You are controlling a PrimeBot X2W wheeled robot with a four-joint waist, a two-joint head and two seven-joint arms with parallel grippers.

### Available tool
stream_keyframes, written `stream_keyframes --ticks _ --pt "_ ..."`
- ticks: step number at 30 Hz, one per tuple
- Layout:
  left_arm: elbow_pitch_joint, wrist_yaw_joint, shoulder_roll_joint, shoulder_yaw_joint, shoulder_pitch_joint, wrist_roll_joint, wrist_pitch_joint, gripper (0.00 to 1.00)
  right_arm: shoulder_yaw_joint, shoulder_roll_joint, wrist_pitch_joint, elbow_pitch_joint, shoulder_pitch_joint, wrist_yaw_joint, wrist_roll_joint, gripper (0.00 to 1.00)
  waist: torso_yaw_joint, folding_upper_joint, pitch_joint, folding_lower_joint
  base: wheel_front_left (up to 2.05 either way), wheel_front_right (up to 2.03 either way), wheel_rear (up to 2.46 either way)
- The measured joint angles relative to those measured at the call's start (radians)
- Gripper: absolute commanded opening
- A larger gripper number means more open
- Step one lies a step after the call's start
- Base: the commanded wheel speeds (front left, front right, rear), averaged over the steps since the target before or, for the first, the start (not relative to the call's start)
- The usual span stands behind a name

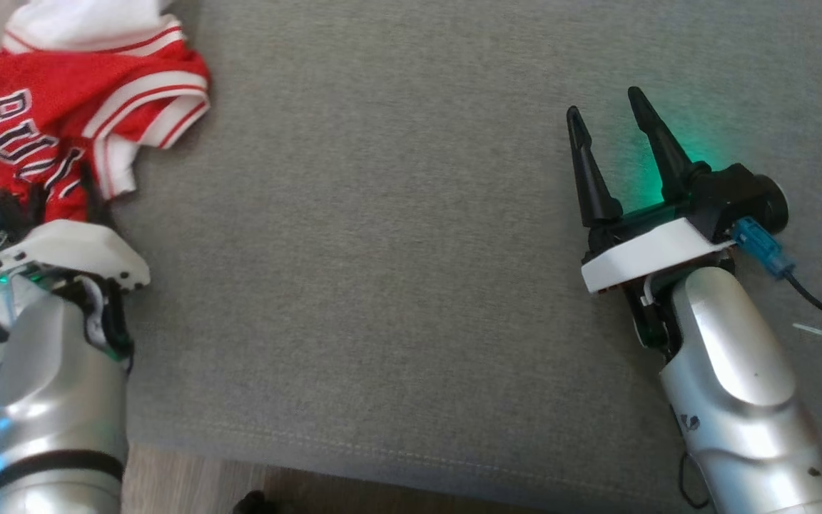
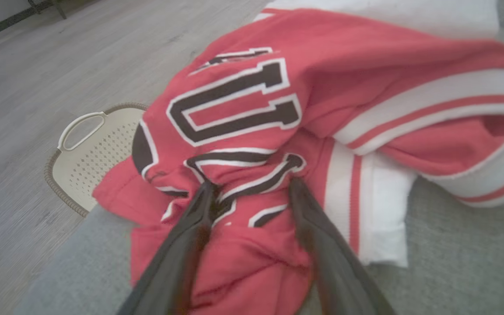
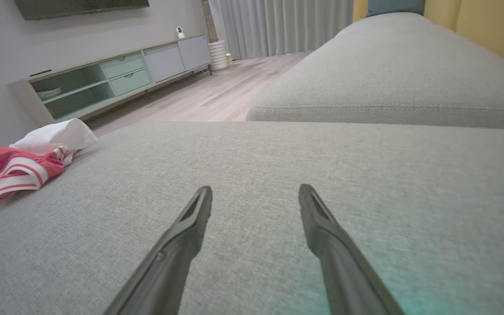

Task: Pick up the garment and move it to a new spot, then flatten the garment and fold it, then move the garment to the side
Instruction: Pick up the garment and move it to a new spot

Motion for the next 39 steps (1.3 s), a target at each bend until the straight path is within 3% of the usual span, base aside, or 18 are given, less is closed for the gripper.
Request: stream_keyframes --ticks 2,9,17,22,29,34,39 --pt "0.039 -0.001 0.016 0.0 -0.018 0.0 -0.002 0.0 0.007 0.0 -0.001 0.0 0.001 0.0 0.025 1.0 -0.018 0.0 0.002 -0.0001 0.0 0.0 0.0" --pt "0.064 -0.012 0.025 0.019 -0.024 0.0 0.0 0.0 -0.001 0.0 -0.001 0.015 0.006 0.0 0.055 1.0 -0.046 0.0 -0.039 -0.0001 0.0 0.0 0.0" --pt "-0.091 -0.049 0.027 -0.007 -0.021 0.03 0.001 0.0 -0.003 0.0 -0.001 0.021 0.042 0.0 0.095 1.0 -0.079 0.0 -0.121 -0.0001 0.0 0.0 0.0" --pt "-0.159 -0.094 0.015 -0.052 -0.031 0.052 0.001 0.0 0.007 0.0 -0.001 0.022 0.08 0.0 0.156 1.0 -0.124 0.0 -0.165 -0.0001 0.0 0.0 0.0" --pt "-0.189 -0.135 -0.067 -0.171 -0.05 0.052 0.001 0.0 0.015 0.001 -0.001 0.034 0.09 0.0 0.191 1.0 -0.226 0.0 -0.207 -0.0001 0.0 0.0 0.0" --pt "-0.189 -0.143 -0.076 -0.253 -0.05 0.012 0.001 0.0 0.048 0.002 -0.001 0.036 0.09 0.0 0.196 1.0 -0.308 0.0 -0.215 -0.0001 0.0 0.0 0.0" --pt "-0.22 -0.139 -0.074 -0.468 -0.041 -0.141 0.001 0.0 0.049 0.002 -0.001 0.037 0.09 0.0 0.197 1.0 -0.387 0.0001 -0.219 -0.0001 0.0 0.0 0.0"
